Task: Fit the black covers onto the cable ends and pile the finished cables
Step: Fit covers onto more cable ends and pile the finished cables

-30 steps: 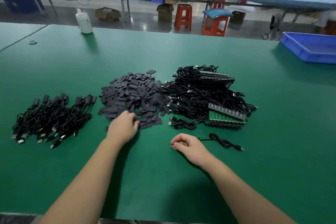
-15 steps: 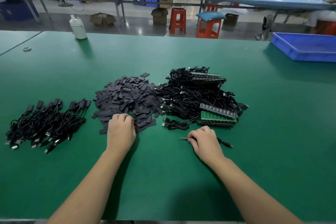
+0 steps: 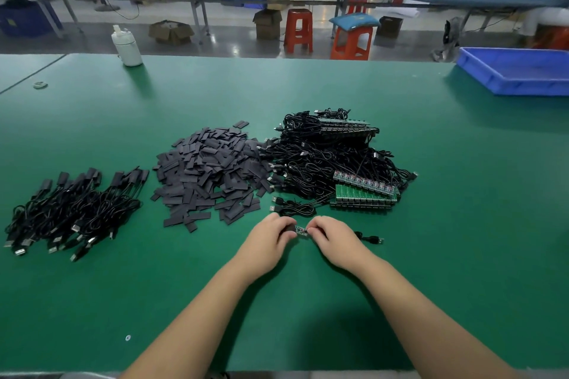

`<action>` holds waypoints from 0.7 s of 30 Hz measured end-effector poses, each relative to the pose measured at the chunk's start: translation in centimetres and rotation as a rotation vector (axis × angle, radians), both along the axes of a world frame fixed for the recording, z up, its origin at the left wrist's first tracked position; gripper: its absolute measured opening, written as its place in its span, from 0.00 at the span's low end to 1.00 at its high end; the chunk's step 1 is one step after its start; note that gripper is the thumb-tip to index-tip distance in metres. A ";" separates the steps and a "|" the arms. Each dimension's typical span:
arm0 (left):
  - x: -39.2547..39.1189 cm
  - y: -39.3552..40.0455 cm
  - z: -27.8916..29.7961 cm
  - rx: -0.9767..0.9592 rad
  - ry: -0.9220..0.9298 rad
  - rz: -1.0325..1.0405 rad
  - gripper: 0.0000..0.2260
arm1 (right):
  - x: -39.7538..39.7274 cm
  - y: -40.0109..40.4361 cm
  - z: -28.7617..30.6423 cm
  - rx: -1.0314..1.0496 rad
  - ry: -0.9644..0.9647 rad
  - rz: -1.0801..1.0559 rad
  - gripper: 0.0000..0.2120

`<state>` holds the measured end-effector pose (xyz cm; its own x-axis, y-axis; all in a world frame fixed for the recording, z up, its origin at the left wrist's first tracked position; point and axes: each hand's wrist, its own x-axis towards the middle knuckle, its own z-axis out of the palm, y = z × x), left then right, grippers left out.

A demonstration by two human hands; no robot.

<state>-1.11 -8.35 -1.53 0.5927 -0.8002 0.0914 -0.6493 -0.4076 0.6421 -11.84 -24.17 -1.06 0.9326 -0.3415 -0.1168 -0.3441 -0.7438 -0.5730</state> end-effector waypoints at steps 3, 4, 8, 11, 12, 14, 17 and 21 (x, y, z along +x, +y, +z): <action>0.1 0.2 -0.3 0.073 -0.078 -0.041 0.11 | 0.0 -0.2 0.1 0.099 0.028 -0.015 0.06; 0.0 0.2 -0.4 0.097 -0.112 -0.050 0.12 | 0.0 -0.3 0.2 0.120 0.046 -0.015 0.06; -0.3 0.5 -0.7 0.145 -0.345 -0.086 0.11 | 0.2 -0.5 0.3 0.187 0.106 -0.021 0.06; -0.5 0.7 -0.7 0.115 -0.547 -0.135 0.08 | 0.3 -0.7 0.6 0.231 0.140 -0.017 0.06; -0.6 0.7 -0.6 0.104 -0.589 -0.138 0.07 | 0.3 -0.7 0.8 0.239 0.150 -0.014 0.05; -0.6 0.7 -0.6 0.087 -0.622 -0.128 0.07 | 0.4 -0.8 0.9 0.247 0.161 -0.010 0.05; -0.6 0.6 -0.5 0.069 -0.643 -0.109 0.09 | 0.5 -0.8 1.2 0.250 0.178 -0.006 0.06; -0.7 0.6 -0.5 0.017 -0.635 -0.111 0.10 | 0.5 -0.8 1.3 0.258 0.194 -0.004 0.07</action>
<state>-1.79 -7.72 -2.04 0.3408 -0.8584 0.3834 -0.9398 -0.3227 0.1130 -11.35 -24.99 0.20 0.8832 -0.2810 -0.3754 -0.4679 -0.5806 -0.6663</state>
